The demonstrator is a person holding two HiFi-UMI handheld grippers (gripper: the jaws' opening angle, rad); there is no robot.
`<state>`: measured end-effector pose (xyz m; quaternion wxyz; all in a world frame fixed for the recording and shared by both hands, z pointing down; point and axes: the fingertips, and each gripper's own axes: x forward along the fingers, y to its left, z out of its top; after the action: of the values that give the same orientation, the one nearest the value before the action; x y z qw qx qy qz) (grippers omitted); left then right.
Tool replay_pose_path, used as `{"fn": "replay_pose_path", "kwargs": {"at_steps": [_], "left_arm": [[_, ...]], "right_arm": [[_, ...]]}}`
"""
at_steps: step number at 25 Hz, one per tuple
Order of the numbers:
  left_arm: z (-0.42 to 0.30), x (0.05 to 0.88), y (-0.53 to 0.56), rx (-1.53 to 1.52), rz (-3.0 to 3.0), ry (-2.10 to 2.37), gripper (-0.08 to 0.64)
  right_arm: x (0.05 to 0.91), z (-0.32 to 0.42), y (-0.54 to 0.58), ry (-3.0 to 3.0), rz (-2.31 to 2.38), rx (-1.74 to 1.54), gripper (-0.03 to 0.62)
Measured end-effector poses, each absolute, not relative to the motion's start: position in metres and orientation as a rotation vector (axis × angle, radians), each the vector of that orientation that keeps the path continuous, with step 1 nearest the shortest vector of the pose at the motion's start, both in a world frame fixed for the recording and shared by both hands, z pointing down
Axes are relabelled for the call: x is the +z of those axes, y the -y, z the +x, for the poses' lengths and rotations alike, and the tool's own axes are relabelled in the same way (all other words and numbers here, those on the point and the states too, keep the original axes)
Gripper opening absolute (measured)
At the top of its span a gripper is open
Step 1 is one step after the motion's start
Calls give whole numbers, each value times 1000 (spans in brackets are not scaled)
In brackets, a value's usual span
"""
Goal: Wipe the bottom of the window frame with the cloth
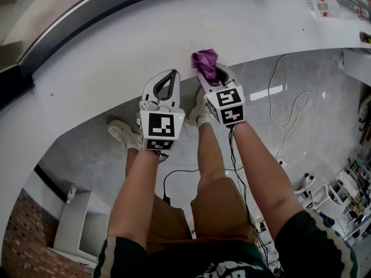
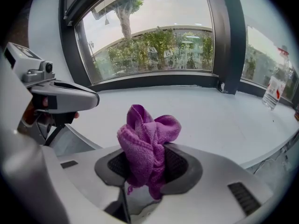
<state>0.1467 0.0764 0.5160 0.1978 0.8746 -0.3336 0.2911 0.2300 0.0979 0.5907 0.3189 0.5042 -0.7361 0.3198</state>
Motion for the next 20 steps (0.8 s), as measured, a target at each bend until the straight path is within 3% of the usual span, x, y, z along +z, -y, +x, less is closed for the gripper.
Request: {"fn": "replay_pose_path", "kwargs": {"at_steps": [20], "left_arm": [[101,513,-77,820,2414,978,5]], "right_arm": [[591,178,-100,1932,1327,875,161]]}}
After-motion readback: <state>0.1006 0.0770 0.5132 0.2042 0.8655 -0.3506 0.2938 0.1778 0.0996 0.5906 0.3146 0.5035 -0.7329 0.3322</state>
